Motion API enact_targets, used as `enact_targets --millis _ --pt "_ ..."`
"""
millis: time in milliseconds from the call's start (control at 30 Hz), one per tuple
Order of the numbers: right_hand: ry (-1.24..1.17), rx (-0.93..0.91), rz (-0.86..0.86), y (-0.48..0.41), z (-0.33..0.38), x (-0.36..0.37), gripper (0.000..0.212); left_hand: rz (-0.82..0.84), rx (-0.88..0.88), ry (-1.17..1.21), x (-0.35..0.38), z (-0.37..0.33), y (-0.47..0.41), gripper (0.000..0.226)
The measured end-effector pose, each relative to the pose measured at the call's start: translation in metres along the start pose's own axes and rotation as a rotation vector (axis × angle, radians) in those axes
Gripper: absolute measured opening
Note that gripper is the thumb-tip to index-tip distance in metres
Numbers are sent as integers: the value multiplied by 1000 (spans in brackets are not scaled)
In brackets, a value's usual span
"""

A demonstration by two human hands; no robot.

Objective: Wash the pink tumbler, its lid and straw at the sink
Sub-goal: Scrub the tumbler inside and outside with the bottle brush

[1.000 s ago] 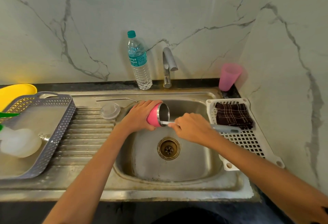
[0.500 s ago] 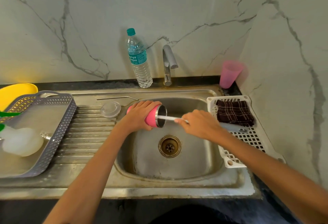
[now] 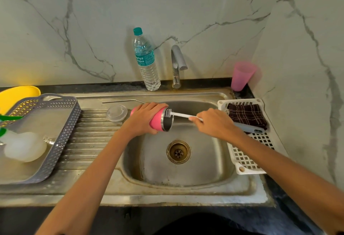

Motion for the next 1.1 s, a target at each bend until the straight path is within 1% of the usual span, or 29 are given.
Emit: enact_targets --millis 100,200,300,367,433,500,600,700,800,867,967,1033,1100 --pt "11 -34 37 9 15 15 48 -48 19 -68 -14 3 -3 98" --pt "-8 -117 22 14 36 11 50 -10 -4 -64 -10 8 0 99" --pt "-37 -55 7 4 17 -3 46 13 -13 -44 -3 4 2 99" --pt "-56 8 -8 3 2 -3 46 -13 -16 -29 -7 1 2 98" --pt "-49 35 9 8 2 8 47 -52 -25 -27 -14 1 0 98" --pt "-27 -12 32 17 17 16 45 -59 -51 0 -16 4 -1 99" --pt "-30 -82 -13 13 27 3 48 -6 -72 32 -6 6 0 101" --pt "-23 -29 -18 -4 11 -5 49 47 -29 16 2 -3 -1 100" --pt "-65 2 -2 -8 9 11 47 -1 -49 45 -9 4 -4 102" --pt "-10 -66 -3 -3 26 17 47 -21 -73 70 -14 12 -4 102" --pt "114 -211 -72 -6 48 -1 49 22 -66 18 -5 13 0 104" --pt "144 -214 -78 -18 43 -14 48 37 -53 6 -1 9 3 101" --pt "126 -166 -33 -28 26 -15 46 18 -21 -45 -3 5 3 100"
Point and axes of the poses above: each hand's wrist, its own y-axis away from the middle knuckle, its own x-axis out of the palm, z = x × y, the point moved 10 cm from there along -y, towards the middle knuckle, and after that the axes turned 1 degree about -x, right-handed, at the moved point
